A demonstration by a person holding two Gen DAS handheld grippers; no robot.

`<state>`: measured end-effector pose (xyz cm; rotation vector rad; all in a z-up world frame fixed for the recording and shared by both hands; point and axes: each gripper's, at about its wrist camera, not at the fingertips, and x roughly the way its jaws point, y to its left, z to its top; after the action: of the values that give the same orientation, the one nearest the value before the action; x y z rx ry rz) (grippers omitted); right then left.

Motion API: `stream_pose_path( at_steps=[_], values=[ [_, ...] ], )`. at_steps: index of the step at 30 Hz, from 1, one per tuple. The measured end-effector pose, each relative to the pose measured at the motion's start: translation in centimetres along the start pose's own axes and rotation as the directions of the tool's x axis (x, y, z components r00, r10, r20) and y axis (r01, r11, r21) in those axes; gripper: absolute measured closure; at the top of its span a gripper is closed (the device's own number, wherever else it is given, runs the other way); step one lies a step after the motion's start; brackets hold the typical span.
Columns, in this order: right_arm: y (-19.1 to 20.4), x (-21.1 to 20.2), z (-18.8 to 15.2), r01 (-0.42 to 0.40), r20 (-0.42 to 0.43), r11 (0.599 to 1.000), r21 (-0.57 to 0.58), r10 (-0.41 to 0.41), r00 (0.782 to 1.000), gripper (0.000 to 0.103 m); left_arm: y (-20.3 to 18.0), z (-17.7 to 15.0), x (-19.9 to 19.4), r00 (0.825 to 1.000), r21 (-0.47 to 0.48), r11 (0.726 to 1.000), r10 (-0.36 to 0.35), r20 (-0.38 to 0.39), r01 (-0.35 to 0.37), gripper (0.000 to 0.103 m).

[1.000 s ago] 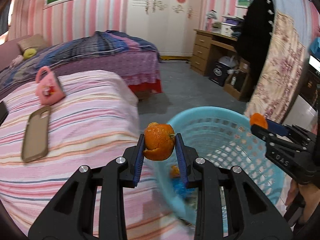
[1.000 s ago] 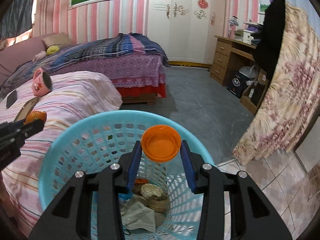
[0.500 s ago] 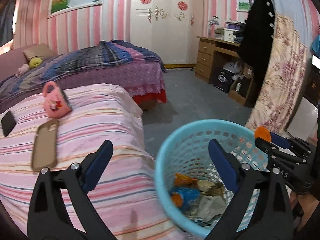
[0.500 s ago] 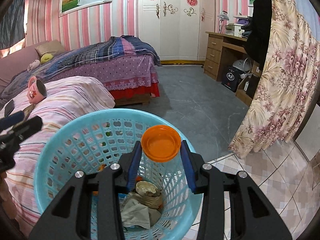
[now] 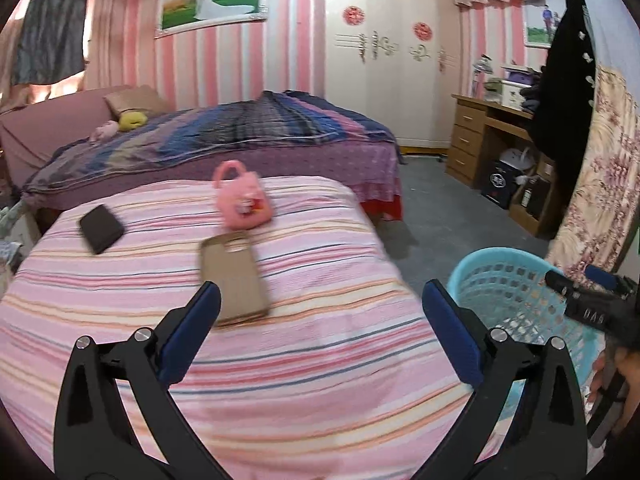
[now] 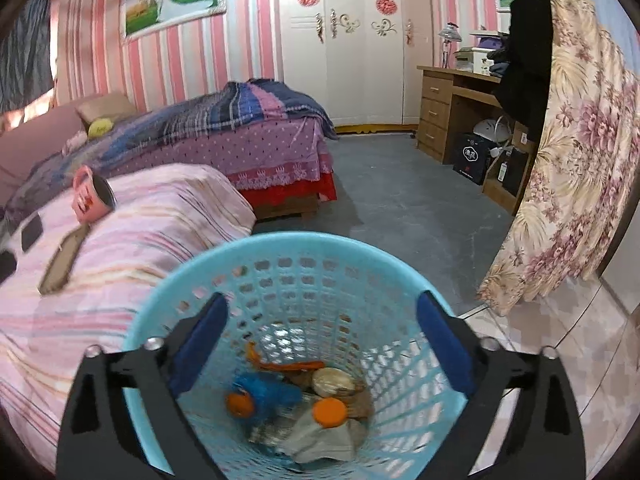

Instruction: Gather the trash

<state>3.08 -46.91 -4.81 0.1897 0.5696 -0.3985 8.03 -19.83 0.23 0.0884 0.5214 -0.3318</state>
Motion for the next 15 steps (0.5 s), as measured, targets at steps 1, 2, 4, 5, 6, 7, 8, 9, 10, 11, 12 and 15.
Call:
stream_pose_path(
  at_steps=[1, 2, 4, 5, 6, 7, 8, 9, 10, 11, 12, 15],
  values=[
    [0.7, -0.3, 0.1, -0.003, 0.008, 1.000, 0.002, 0.003, 1.000, 0.005, 1.1, -0.2, -0.8, 1.000, 0.000, 1.000, 0.011, 0.000, -0.011, 0.006],
    [1.2, -0.6, 0.1, -0.006, 0.013, 1.000, 0.004, 0.006, 1.000, 0.005, 1.8, -0.4, -1.3, 1.000, 0.002, 1.000, 0.018, 0.000, -0.018, 0.006],
    [2.8, -1.4, 0.1, -0.034, 0.020, 0.999, 0.013, 0.034, 0.999, 0.005, 3.5, -1.0, -2.5, 0.999, 0.008, 0.999, 0.041, 0.005, -0.041, 0.006],
    [3.2, -1.6, 0.1, -0.046, 0.018, 0.999, 0.016, 0.046, 0.999, 0.005, 4.4, -1.4, -3.2, 0.998, 0.010, 0.998, 0.060, 0.008, -0.060, 0.006],
    [4.1, -1.9, 0.0, -0.064, 0.014, 0.998, 0.016, 0.064, 0.998, 0.005, 5.1, -1.7, -3.7, 0.997, 0.009, 0.997, 0.076, 0.010, -0.076, 0.006],
    [4.9, -2.4, -0.2, -0.074, 0.012, 0.997, 0.010, 0.074, 0.997, 0.005, 6.3, -2.2, -4.4, 0.996, 0.003, 0.996, 0.091, 0.010, -0.091, 0.006],
    [6.1, -3.0, -0.4, -0.084, 0.007, 0.996, -0.003, 0.084, 0.996, 0.005, 7.0, -2.5, -4.8, 0.995, -0.004, 0.995, 0.097, 0.008, -0.097, 0.006],
    [6.8, -3.4, -0.6, -0.092, 0.009, 0.996, -0.012, 0.092, 0.996, 0.005, 8.1, -3.1, -5.4, 0.994, -0.017, 0.994, 0.105, 0.004, -0.105, 0.006],
    [6.9, -3.5, -0.5, -0.093, 0.009, 0.996, -0.012, 0.093, 0.996, 0.005, 8.9, -3.5, -5.8, 0.993, -0.029, 0.993, 0.117, 0.002, -0.117, 0.006],
    [7.7, -4.1, -0.8, -0.103, 0.011, 0.995, -0.017, 0.103, 0.995, 0.005, 9.3, -3.8, -6.0, 0.992, -0.038, 0.991, 0.128, -0.003, -0.128, 0.006],
    [8.6, -4.6, -1.1, -0.112, 0.007, 0.993, -0.023, 0.112, 0.994, 0.005, 10.0, -4.1, -6.3, 0.990, -0.049, 0.989, 0.139, -0.007, -0.140, 0.006],
    [10.3, -6.0, -2.3, -0.126, -0.009, 0.991, -0.040, 0.126, 0.992, 0.005, 11.9, -5.0, -7.2, 0.987, -0.091, 0.983, 0.162, -0.017, -0.162, 0.006]
  ],
)
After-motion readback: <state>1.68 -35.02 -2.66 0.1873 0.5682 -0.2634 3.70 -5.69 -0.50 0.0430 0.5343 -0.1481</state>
